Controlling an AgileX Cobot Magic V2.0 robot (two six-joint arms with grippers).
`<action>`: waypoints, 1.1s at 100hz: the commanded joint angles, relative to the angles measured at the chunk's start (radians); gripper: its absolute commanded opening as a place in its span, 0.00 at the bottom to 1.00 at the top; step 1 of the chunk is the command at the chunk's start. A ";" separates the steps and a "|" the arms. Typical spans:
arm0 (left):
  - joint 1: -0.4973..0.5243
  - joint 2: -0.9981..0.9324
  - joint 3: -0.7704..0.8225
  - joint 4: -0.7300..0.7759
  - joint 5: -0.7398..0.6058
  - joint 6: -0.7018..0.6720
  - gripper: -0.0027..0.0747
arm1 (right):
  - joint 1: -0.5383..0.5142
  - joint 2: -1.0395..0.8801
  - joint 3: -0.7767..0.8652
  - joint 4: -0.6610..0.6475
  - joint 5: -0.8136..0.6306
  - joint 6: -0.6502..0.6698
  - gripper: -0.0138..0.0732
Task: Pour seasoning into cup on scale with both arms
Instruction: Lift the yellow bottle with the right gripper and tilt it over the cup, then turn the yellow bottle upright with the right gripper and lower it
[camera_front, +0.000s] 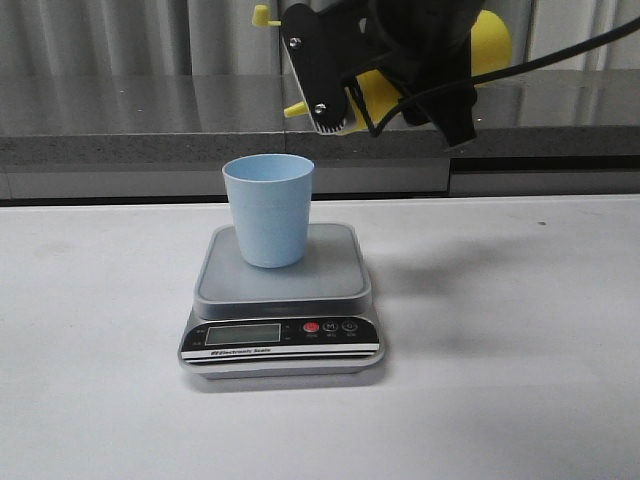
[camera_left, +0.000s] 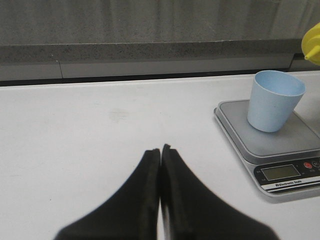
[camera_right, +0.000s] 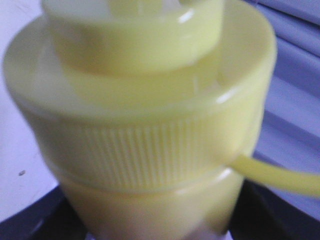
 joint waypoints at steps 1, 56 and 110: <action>0.002 0.012 -0.028 -0.017 -0.078 -0.005 0.01 | 0.005 -0.048 -0.037 -0.101 0.041 -0.023 0.09; 0.002 0.012 -0.028 -0.017 -0.078 -0.005 0.01 | -0.018 -0.067 -0.036 0.013 -0.043 0.403 0.09; 0.002 0.012 -0.028 -0.017 -0.078 -0.005 0.01 | -0.274 -0.213 0.045 0.344 -0.637 0.847 0.09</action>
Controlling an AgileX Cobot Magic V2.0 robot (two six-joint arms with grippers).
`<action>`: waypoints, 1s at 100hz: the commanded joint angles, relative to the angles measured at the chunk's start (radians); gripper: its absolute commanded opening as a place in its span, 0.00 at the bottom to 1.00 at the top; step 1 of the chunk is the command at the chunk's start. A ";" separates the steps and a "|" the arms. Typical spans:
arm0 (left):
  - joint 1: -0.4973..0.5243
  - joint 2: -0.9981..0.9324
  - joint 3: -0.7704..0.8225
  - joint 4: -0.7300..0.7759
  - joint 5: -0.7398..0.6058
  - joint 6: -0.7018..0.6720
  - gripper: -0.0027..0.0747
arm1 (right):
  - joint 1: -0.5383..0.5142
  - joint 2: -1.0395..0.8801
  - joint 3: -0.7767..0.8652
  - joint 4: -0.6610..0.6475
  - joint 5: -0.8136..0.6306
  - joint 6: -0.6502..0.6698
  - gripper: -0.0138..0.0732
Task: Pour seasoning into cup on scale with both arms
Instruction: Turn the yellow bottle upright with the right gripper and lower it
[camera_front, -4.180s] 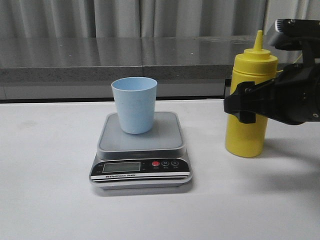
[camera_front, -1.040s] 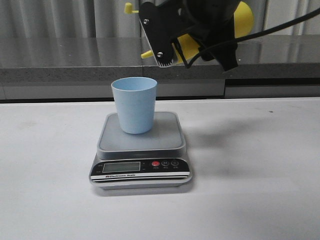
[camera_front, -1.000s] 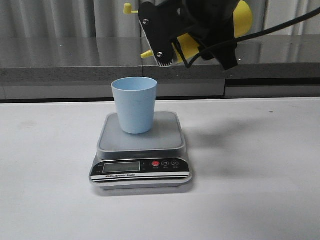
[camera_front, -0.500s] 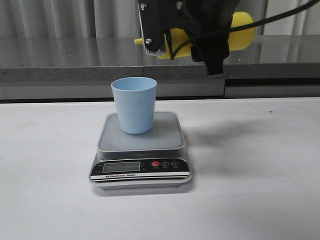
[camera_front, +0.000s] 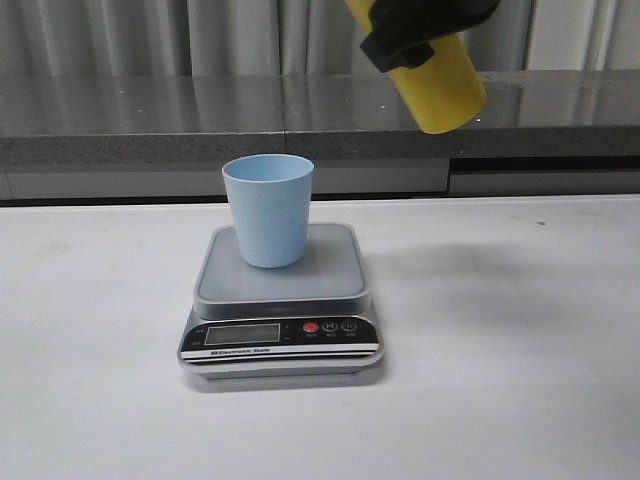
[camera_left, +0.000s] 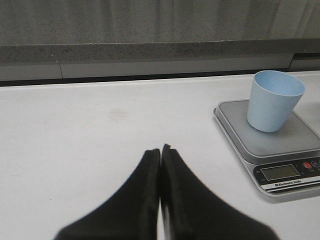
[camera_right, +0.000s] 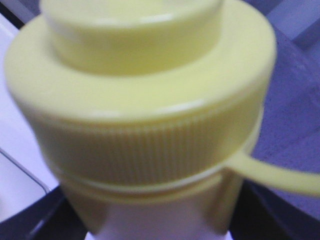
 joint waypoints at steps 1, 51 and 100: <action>0.002 0.012 -0.028 -0.017 -0.078 -0.005 0.01 | -0.039 -0.070 0.013 0.006 -0.095 0.064 0.09; 0.002 0.012 -0.028 -0.017 -0.078 -0.005 0.01 | -0.197 -0.090 0.250 0.054 -0.380 0.220 0.09; 0.002 0.012 -0.028 -0.017 -0.078 -0.005 0.01 | -0.322 -0.090 0.415 0.219 -0.575 0.079 0.09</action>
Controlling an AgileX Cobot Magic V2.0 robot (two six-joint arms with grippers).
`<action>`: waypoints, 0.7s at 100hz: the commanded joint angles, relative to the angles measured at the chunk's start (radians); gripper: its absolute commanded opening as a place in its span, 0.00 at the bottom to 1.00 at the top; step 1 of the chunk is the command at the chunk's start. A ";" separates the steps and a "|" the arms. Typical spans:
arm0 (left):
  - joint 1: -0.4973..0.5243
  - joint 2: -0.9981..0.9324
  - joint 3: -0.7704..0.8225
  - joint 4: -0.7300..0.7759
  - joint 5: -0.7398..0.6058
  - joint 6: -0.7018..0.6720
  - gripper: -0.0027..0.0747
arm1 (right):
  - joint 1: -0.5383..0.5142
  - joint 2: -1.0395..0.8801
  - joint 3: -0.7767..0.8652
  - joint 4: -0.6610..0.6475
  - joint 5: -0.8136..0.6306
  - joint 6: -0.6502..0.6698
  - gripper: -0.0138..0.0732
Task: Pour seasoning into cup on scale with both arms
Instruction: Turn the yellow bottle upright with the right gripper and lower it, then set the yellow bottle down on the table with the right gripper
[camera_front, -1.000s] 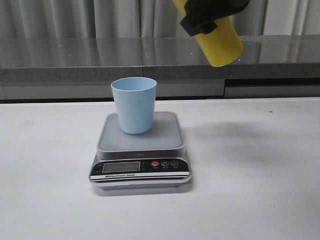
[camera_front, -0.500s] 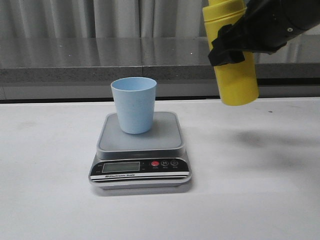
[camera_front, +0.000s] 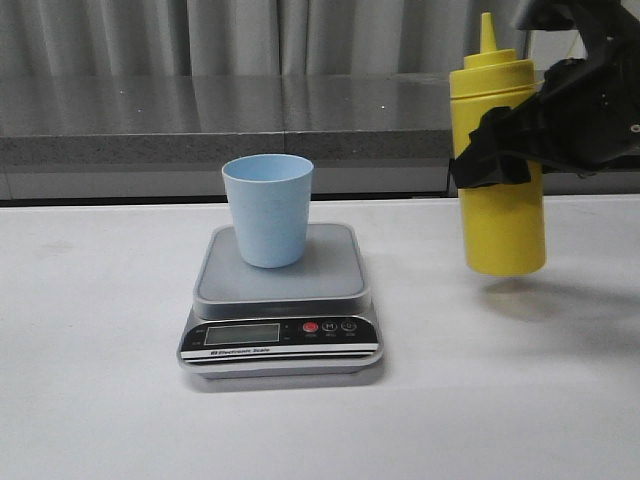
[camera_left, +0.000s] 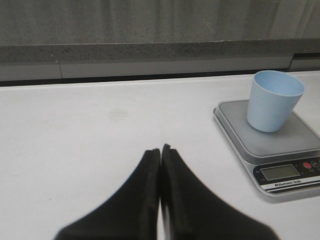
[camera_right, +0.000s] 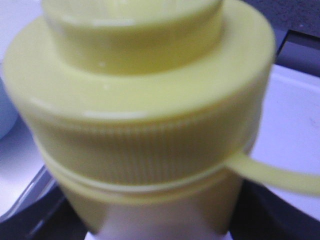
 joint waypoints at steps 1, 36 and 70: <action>0.002 0.012 -0.028 -0.017 -0.078 -0.005 0.01 | -0.020 -0.049 0.008 0.100 -0.096 -0.110 0.09; 0.002 0.012 -0.028 -0.017 -0.078 -0.005 0.01 | -0.022 -0.022 0.186 0.676 -0.450 -0.654 0.09; 0.002 0.012 -0.028 -0.017 -0.078 -0.005 0.01 | -0.022 0.096 0.202 0.723 -0.569 -0.667 0.09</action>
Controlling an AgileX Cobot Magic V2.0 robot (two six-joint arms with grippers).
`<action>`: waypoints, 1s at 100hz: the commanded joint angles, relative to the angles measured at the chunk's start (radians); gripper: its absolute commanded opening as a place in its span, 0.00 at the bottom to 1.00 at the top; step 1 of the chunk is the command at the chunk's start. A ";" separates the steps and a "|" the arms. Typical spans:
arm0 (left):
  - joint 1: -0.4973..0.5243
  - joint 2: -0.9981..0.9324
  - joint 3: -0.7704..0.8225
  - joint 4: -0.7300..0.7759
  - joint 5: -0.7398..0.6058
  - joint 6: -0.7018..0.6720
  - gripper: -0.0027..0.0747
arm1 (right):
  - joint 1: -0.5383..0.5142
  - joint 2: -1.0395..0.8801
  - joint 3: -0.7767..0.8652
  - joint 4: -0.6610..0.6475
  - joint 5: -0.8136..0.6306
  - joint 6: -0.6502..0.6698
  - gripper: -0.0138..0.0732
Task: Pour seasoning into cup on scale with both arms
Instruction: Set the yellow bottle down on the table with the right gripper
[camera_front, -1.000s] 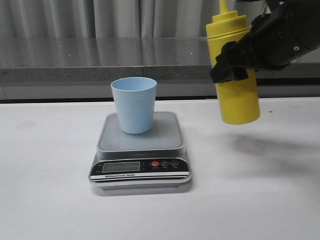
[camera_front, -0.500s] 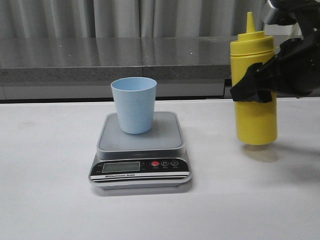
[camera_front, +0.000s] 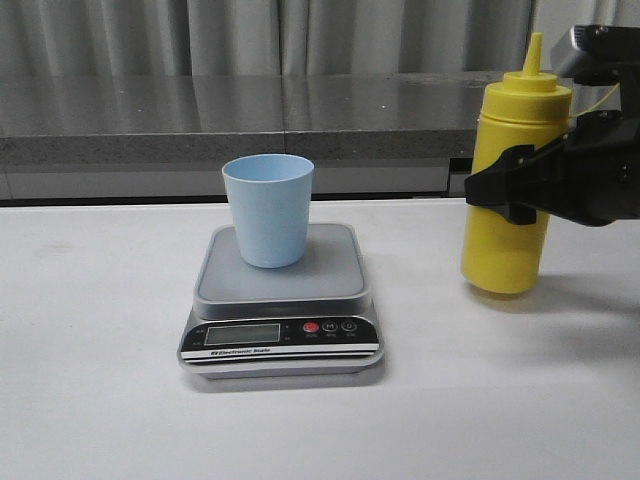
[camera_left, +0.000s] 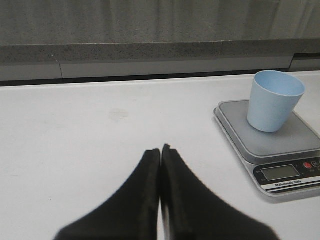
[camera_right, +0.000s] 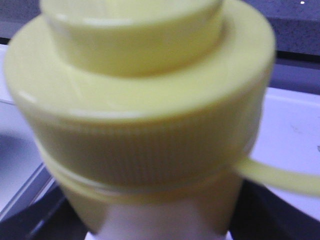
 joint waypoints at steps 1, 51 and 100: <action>0.002 0.012 -0.028 -0.017 -0.078 -0.005 0.01 | -0.007 -0.014 -0.017 0.016 -0.104 -0.016 0.09; 0.002 0.012 -0.028 -0.017 -0.078 -0.005 0.01 | -0.007 0.021 -0.017 0.016 -0.107 -0.016 0.38; 0.002 0.012 -0.028 -0.017 -0.078 -0.005 0.01 | -0.006 0.014 -0.017 0.035 -0.115 -0.016 0.89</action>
